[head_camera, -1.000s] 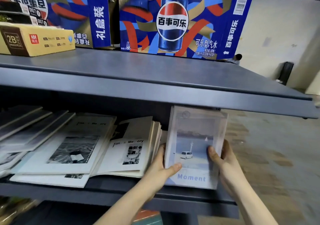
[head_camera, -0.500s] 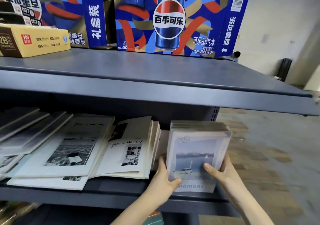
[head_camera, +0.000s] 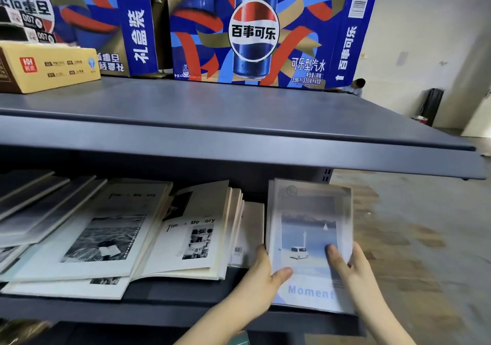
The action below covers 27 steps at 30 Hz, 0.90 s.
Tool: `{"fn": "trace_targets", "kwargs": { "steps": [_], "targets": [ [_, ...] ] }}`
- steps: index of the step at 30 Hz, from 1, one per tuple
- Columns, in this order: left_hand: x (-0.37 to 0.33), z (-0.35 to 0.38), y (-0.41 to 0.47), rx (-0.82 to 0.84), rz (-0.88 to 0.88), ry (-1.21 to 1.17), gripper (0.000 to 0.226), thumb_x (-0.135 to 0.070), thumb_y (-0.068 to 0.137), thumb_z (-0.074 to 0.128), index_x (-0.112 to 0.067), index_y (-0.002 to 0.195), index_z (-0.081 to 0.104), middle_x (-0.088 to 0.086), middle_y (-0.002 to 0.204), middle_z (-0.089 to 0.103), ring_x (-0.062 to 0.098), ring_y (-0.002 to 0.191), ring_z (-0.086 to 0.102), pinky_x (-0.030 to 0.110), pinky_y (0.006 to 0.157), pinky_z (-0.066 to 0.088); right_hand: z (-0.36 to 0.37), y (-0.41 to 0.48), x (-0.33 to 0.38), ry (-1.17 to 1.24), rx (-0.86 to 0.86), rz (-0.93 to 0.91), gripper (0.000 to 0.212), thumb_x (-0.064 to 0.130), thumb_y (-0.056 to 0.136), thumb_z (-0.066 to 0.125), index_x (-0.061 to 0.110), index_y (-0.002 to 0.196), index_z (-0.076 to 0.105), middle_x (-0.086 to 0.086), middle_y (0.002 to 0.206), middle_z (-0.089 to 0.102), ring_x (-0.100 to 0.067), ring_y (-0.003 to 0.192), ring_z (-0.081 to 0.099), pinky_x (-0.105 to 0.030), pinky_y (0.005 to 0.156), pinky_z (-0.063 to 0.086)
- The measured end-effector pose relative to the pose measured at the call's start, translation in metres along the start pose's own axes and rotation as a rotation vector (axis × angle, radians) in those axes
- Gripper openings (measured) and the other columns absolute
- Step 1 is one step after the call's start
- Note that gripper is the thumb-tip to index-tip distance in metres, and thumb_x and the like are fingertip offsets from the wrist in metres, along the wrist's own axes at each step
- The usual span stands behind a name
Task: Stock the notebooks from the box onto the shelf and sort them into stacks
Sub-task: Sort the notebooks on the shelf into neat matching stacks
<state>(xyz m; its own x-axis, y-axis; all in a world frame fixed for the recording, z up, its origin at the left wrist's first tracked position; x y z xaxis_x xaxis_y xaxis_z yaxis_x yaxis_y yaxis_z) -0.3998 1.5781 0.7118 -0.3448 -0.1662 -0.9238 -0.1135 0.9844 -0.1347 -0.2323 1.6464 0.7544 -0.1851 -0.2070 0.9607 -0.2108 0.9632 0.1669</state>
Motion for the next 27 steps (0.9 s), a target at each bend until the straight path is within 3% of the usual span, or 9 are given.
{"fn": "trace_targets", "kwargs": {
  "steps": [2, 4, 7, 9, 12, 14, 19, 22, 27],
  "targets": [
    [-0.001, 0.005, 0.008, 0.046, -0.054, 0.015, 0.060, -0.046, 0.096, 0.039, -0.015, 0.144, 0.019, 0.004, 0.145, 0.036, 0.013, 0.129, 0.039, 0.025, 0.106, 0.029, -0.005, 0.007, -0.005, -0.066, -0.010, 0.049, 0.029, 0.040, 0.089, 0.058, 0.012, 0.081, 0.053, 0.001, 0.075, 0.059, -0.013, 0.068, 0.056, -0.026, 0.060, 0.039],
    [-0.001, 0.007, 0.014, 0.058, -0.101, 0.062, 0.035, -0.046, 0.098, 0.031, -0.021, 0.123, 0.032, 0.002, 0.110, 0.048, 0.007, 0.090, 0.050, 0.023, 0.082, 0.034, -0.007, 0.014, -0.015, -0.150, -0.006, 0.110, 0.038, 0.034, 0.092, 0.055, 0.013, 0.065, 0.038, 0.003, 0.057, 0.040, -0.011, 0.050, 0.037, -0.024, 0.050, 0.027],
    [0.001, 0.006, 0.022, 0.008, -0.122, 0.061, 0.029, -0.045, 0.099, 0.031, -0.016, 0.096, 0.038, -0.003, 0.081, 0.039, 0.006, 0.065, 0.037, 0.024, 0.062, 0.033, -0.006, 0.023, -0.020, -0.230, 0.016, 0.160, 0.043, 0.033, 0.093, 0.054, 0.014, 0.063, 0.030, 0.006, 0.047, 0.028, -0.007, 0.037, 0.024, -0.016, 0.039, 0.020],
    [0.006, 0.008, 0.028, -0.014, -0.131, 0.010, 0.026, -0.043, 0.100, 0.031, -0.019, 0.093, 0.038, -0.009, 0.082, 0.039, 0.002, 0.068, 0.038, 0.020, 0.061, 0.032, -0.005, 0.030, -0.024, -0.265, 0.027, 0.185, 0.045, 0.033, 0.093, 0.055, 0.014, 0.061, 0.029, 0.007, 0.044, 0.026, -0.008, 0.035, 0.021, -0.016, 0.035, 0.017],
    [0.015, 0.007, 0.041, -0.056, -0.147, -0.096, 0.039, -0.039, 0.100, 0.032, -0.011, 0.126, 0.038, -0.001, 0.124, 0.048, 0.013, 0.110, 0.047, 0.023, 0.088, 0.037, -0.004, 0.044, -0.031, -0.301, 0.029, 0.220, 0.045, 0.029, 0.092, 0.057, 0.015, 0.059, 0.030, 0.006, 0.042, 0.026, -0.009, 0.035, 0.020, -0.017, 0.035, 0.016],
    [0.017, 0.003, 0.050, -0.109, -0.141, -0.096, 0.043, -0.038, 0.100, 0.034, -0.008, 0.132, 0.037, 0.005, 0.135, 0.046, 0.018, 0.121, 0.044, 0.023, 0.092, 0.033, -0.003, 0.052, -0.034, -0.306, 0.023, 0.236, 0.043, 0.023, 0.093, 0.056, 0.015, 0.058, 0.033, 0.009, 0.039, 0.028, -0.009, 0.035, 0.021, -0.018, 0.036, 0.015],
    [0.021, 0.001, 0.069, -0.177, -0.154, -0.112, 0.041, -0.036, 0.099, 0.036, -0.007, 0.128, 0.042, -0.004, 0.116, 0.047, 0.022, 0.122, 0.046, 0.024, 0.088, 0.033, -0.010, 0.061, -0.045, -0.166, -0.033, 0.293, 0.033, 0.009, 0.093, 0.049, 0.005, 0.061, 0.045, 0.004, 0.043, 0.036, -0.009, 0.039, 0.028, -0.018, 0.039, 0.019],
    [0.029, 0.005, 0.077, -0.202, -0.181, -0.179, 0.029, -0.036, 0.099, 0.038, -0.014, 0.117, 0.047, 0.000, 0.119, 0.052, 0.019, 0.115, 0.048, 0.026, 0.090, 0.035, -0.010, 0.063, -0.053, -0.080, -0.039, 0.314, 0.025, 0.006, 0.093, 0.049, -0.018, 0.087, 0.054, -0.007, 0.062, 0.045, -0.015, 0.059, 0.039, -0.021, 0.049, 0.026],
    [0.027, 0.003, 0.083, -0.290, -0.184, -0.249, 0.031, -0.031, 0.100, 0.037, -0.009, 0.118, 0.048, 0.006, 0.119, 0.055, 0.020, 0.107, 0.051, 0.027, 0.088, 0.038, 0.004, 0.061, -0.033, -0.276, 0.110, 0.149, 0.015, 0.018, 0.090, 0.057, 0.004, 0.094, 0.060, 0.004, 0.065, 0.055, -0.007, 0.052, 0.045, -0.020, 0.050, 0.036]
  ]
}}
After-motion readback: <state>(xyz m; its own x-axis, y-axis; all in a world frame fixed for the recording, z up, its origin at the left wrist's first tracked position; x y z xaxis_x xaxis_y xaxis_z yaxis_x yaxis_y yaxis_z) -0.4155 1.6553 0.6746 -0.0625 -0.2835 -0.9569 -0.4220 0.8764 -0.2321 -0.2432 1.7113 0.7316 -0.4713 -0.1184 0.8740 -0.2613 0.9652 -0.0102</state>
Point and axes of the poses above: each hand's wrist, its own y-axis towards the middle knuckle, its own z-axis out of the palm, x = y × z, the point moved 10 cm from there along y, towards the middle knuckle
